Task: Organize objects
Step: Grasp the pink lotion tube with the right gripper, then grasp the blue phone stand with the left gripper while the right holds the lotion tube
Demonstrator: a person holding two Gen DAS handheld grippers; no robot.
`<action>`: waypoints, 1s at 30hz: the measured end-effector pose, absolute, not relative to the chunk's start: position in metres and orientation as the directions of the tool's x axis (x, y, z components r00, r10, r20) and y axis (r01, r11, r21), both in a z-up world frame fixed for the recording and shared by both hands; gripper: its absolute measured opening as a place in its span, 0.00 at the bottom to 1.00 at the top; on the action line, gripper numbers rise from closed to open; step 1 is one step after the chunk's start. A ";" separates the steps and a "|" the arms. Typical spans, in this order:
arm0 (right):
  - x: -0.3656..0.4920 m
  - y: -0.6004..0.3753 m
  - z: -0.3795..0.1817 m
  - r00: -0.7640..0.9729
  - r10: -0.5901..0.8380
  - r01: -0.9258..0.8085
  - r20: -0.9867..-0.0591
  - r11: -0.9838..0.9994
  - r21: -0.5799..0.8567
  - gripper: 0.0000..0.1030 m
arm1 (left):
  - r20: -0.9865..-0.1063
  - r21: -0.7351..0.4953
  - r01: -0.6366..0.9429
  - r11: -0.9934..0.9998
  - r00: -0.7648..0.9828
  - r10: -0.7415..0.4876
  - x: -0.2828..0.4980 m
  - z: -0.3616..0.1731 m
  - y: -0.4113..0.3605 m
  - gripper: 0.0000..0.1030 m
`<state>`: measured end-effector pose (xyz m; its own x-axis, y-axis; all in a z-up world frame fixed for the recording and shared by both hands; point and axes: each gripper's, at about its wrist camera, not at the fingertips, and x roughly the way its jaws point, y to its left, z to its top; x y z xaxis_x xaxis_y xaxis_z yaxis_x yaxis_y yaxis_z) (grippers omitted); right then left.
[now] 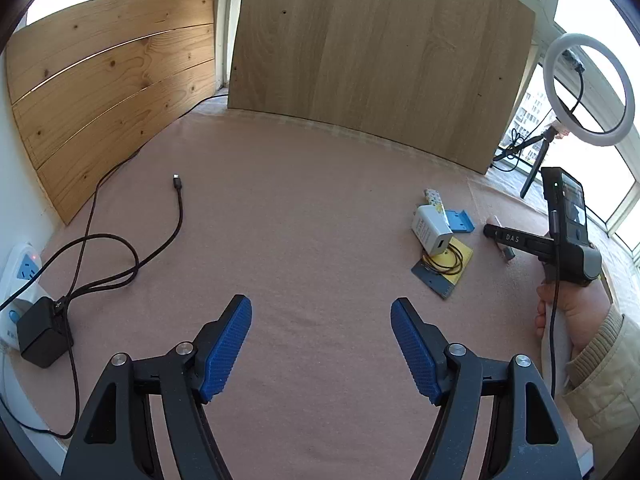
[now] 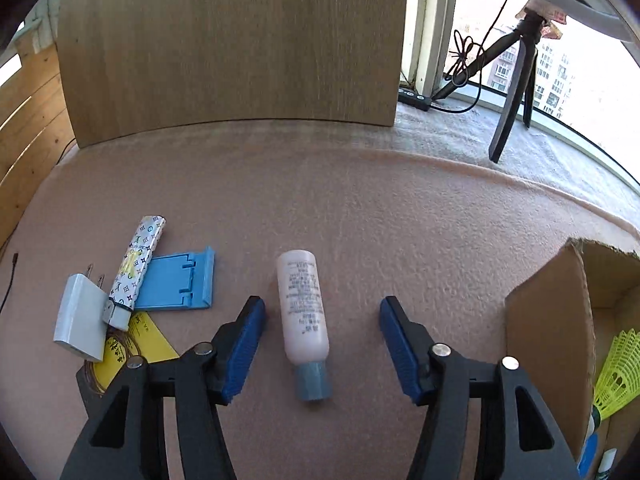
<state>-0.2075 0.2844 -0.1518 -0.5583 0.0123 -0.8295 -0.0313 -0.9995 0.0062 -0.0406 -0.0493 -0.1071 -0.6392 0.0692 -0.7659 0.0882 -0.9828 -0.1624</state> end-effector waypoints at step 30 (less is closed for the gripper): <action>-0.043 0.142 -0.145 -0.348 -0.379 0.553 -0.858 -0.821 0.138 0.17 | -0.792 -0.206 0.133 -0.969 -0.604 0.086 -0.058 -0.142 -0.057 0.75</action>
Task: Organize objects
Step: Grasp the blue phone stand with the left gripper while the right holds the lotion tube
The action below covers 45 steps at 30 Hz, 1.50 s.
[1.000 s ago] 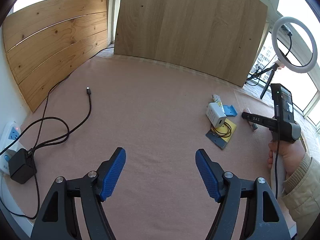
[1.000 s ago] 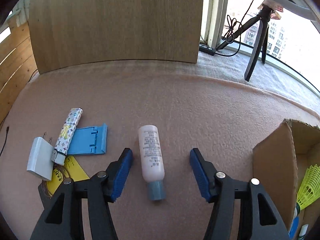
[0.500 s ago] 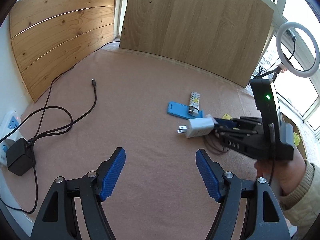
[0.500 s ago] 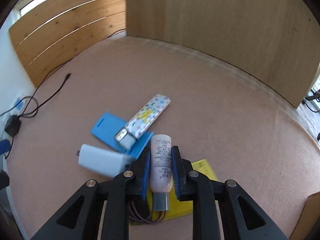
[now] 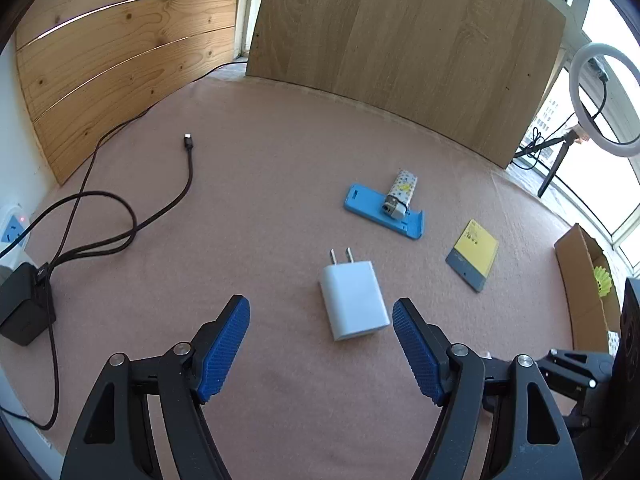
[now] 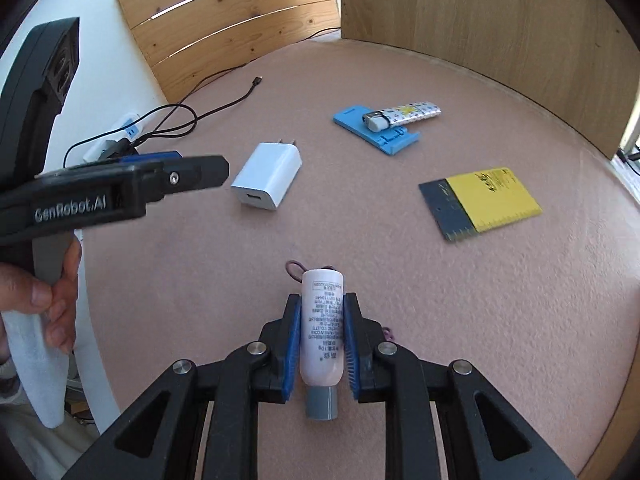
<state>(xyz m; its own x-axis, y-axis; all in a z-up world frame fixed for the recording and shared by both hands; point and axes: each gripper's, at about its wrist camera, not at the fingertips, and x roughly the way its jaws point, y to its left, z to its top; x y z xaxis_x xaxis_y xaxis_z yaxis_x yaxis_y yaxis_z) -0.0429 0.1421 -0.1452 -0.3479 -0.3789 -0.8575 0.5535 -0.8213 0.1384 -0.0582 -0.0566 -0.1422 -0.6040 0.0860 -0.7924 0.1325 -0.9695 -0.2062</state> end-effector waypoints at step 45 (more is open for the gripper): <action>-0.022 0.238 -0.087 -0.601 -0.290 0.262 -0.745 -0.952 0.159 0.18 | -0.724 -0.185 -0.167 -0.969 -0.644 0.249 -0.032 -0.077 0.064 0.79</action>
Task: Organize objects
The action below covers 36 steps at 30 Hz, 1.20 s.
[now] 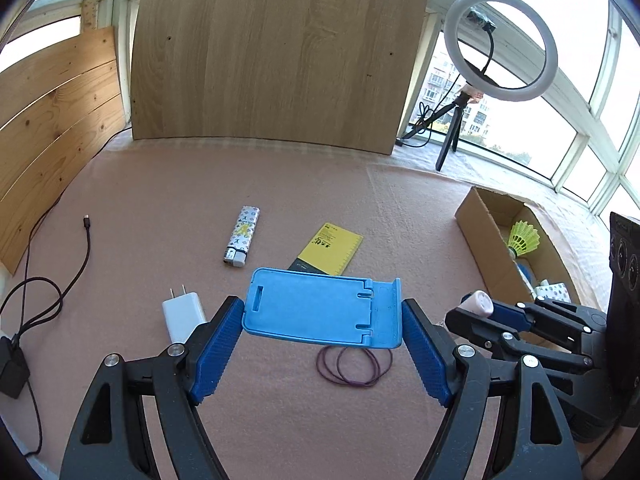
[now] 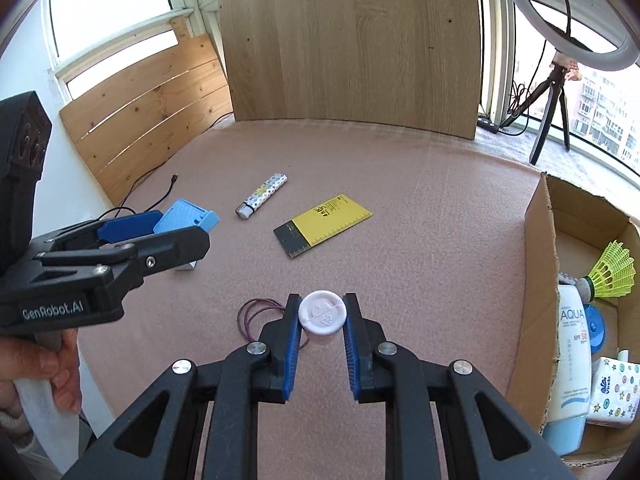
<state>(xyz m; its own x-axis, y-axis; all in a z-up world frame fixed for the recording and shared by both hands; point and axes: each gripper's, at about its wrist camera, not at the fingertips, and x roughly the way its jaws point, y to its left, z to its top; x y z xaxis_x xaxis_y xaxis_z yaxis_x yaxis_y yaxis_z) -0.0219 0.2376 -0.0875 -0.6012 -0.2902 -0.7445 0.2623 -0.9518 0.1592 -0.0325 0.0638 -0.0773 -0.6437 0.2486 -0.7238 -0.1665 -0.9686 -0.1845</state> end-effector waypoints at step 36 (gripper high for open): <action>0.010 0.261 -0.011 -0.747 -0.234 0.203 -0.622 -0.972 0.121 0.17 | -0.649 -0.150 -0.250 -0.957 -0.705 0.286 -0.002 -0.012 0.104 0.79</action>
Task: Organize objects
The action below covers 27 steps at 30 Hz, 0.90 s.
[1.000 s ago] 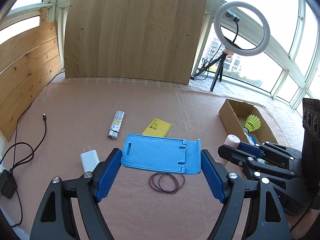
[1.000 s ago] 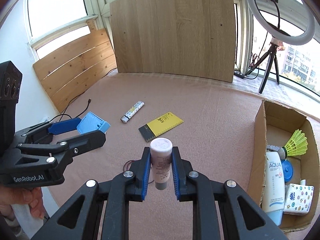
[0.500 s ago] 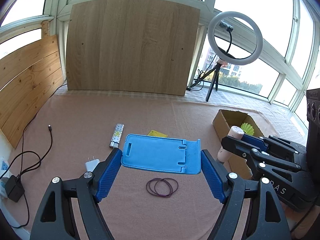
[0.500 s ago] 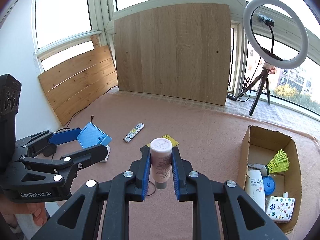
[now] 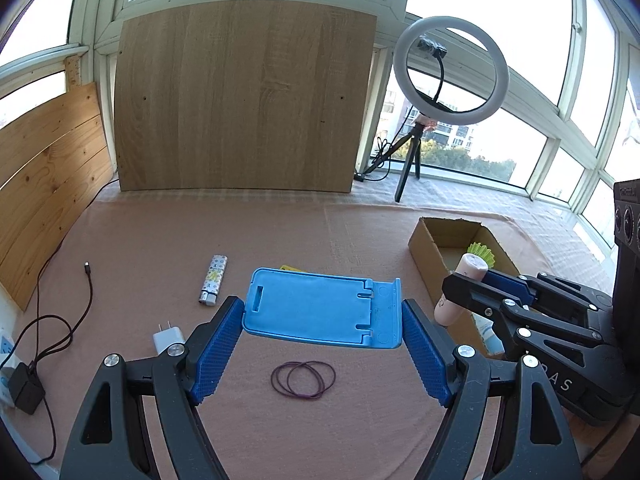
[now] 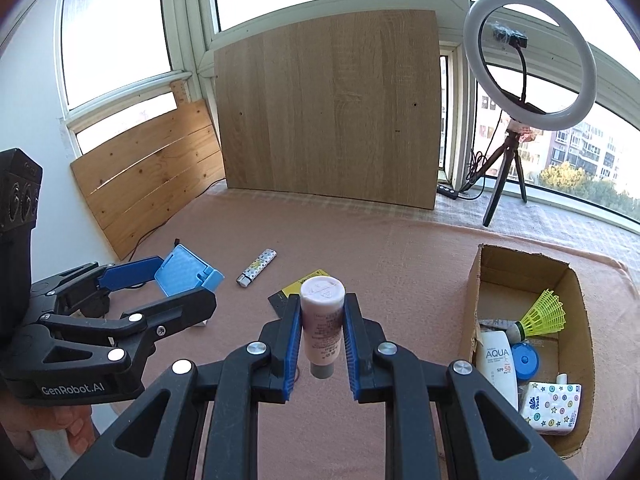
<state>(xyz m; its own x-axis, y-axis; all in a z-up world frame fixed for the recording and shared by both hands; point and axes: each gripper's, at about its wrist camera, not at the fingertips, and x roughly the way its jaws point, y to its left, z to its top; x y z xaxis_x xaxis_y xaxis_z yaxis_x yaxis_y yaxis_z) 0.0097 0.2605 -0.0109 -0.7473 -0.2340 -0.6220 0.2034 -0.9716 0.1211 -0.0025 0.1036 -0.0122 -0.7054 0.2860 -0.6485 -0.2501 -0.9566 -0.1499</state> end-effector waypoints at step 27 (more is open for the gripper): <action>0.060 0.404 0.003 -0.826 -0.021 -0.100 -0.564 -0.978 0.182 0.17 | -0.654 -0.066 -0.569 -0.820 -0.596 0.466 -0.013 0.000 0.275 0.79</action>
